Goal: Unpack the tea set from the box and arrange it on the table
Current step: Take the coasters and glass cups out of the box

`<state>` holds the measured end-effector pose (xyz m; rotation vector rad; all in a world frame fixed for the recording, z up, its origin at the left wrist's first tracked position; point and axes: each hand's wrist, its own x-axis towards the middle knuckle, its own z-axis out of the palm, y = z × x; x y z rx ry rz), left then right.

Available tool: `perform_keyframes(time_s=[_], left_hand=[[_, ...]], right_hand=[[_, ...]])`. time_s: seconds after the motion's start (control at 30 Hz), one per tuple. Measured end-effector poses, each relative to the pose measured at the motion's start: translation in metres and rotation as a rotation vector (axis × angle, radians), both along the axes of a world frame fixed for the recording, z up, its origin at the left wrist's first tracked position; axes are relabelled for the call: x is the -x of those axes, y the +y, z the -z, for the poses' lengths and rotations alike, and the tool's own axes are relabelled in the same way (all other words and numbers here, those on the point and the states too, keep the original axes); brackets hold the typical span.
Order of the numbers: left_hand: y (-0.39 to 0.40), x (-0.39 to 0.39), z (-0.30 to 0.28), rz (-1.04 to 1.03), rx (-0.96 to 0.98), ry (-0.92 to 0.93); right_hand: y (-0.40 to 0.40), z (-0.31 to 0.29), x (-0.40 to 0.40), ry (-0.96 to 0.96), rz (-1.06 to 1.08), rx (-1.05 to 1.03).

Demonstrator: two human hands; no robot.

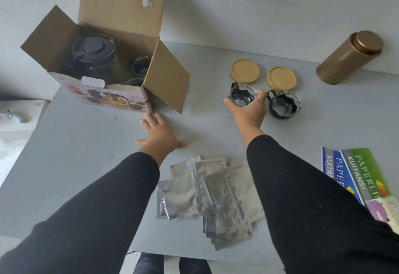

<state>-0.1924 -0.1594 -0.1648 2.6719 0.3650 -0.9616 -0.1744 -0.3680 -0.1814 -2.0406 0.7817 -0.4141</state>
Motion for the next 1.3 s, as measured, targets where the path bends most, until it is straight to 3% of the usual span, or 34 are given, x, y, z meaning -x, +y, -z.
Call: perform_keyframes(time_s=[0.4, 0.47, 0.63, 0.7, 0.83, 0.9, 1.03, 1.2, 1.3], left_hand=[[-0.005, -0.001, 0.002, 0.002, 0.022, -0.017], [0.025, 0.007, -0.011, -0.051, 0.024, -0.068], [0.019, 0.011, 0.002, -0.022, 0.087, -0.157], [0.020, 0.016, 0.007, -0.099, 0.119, -0.256], [0.038, 0.013, -0.018, -0.417, 0.170, -0.644], [0.052, 0.003, -0.038, -0.467, 0.161, -0.797], [0.085, -0.028, -0.061, -0.208, 0.082, -0.891], [0.120, -0.063, -0.065, 0.195, -0.137, -0.725], [0.133, -0.076, -0.063, 0.308, -0.167, -0.626]], right_hand=[[-0.014, 0.008, 0.001, 0.018, 0.009, -0.024], [0.017, -0.010, 0.001, -0.010, -0.078, -0.024], [0.008, -0.021, 0.008, -0.041, -0.093, 0.185], [0.007, -0.028, 0.007, -0.064, -0.135, 0.276], [0.041, -0.058, -0.011, -0.139, -0.264, 0.314], [0.069, -0.075, -0.023, -0.158, -0.342, 0.346], [0.126, -0.094, -0.047, -0.102, -0.562, 0.405], [0.176, -0.096, -0.080, 0.005, -0.732, 0.521], [0.193, -0.090, -0.099, 0.093, -0.724, 0.547]])
